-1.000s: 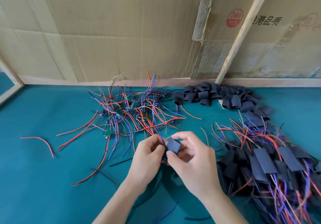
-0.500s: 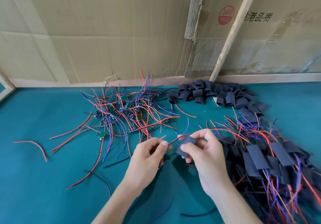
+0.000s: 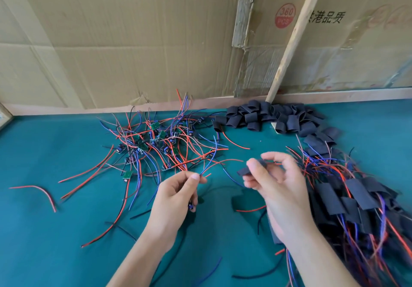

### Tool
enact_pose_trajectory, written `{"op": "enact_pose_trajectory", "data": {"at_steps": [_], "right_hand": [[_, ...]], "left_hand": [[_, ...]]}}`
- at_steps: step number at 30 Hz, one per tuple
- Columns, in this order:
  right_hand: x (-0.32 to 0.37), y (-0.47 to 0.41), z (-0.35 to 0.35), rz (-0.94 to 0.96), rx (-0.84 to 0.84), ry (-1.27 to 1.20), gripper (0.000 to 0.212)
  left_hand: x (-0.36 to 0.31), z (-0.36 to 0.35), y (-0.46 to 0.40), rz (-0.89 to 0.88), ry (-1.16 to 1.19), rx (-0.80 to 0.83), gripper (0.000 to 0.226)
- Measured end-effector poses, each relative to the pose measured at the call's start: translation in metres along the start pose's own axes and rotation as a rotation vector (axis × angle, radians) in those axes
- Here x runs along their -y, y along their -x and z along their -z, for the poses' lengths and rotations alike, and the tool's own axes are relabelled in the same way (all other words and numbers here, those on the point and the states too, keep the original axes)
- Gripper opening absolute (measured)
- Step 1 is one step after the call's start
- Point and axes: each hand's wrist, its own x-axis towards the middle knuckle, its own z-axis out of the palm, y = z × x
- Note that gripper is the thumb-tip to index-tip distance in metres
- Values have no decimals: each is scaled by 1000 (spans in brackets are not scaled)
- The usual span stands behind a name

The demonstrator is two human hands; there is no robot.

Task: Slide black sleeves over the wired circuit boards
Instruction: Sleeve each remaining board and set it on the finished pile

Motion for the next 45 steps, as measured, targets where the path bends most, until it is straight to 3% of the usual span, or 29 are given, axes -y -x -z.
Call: {"op": "enact_pose_trajectory", "data": {"at_steps": [2, 5, 7, 15, 21, 30, 35, 45], "right_hand": [[5, -3, 4, 68, -72, 48, 46], [3, -4, 6, 126, -158, 107, 15], [-1, -3, 4, 130, -211, 108, 10], [3, -2, 3, 56, -242, -69, 19], [-6, 3, 0, 41, -158, -9, 20], [3, 1, 3, 123, -224, 28, 16], [-7, 5, -2, 81, -160, 66, 17], [6, -2, 5, 30, -132, -120, 30]], "left_hand": [[-1, 1, 0, 15, 29, 24, 26], [0, 0, 2, 21, 58, 55, 28], [0, -2, 3, 15, 63, 65, 28], [-3, -3, 5, 19, 66, 77, 28], [-5, -3, 6, 22, 66, 94, 25], [-6, 1, 5, 38, 103, 90, 26], [-6, -3, 6, 20, 74, 145, 23], [-6, -3, 9, -45, -87, 285, 22]]}}
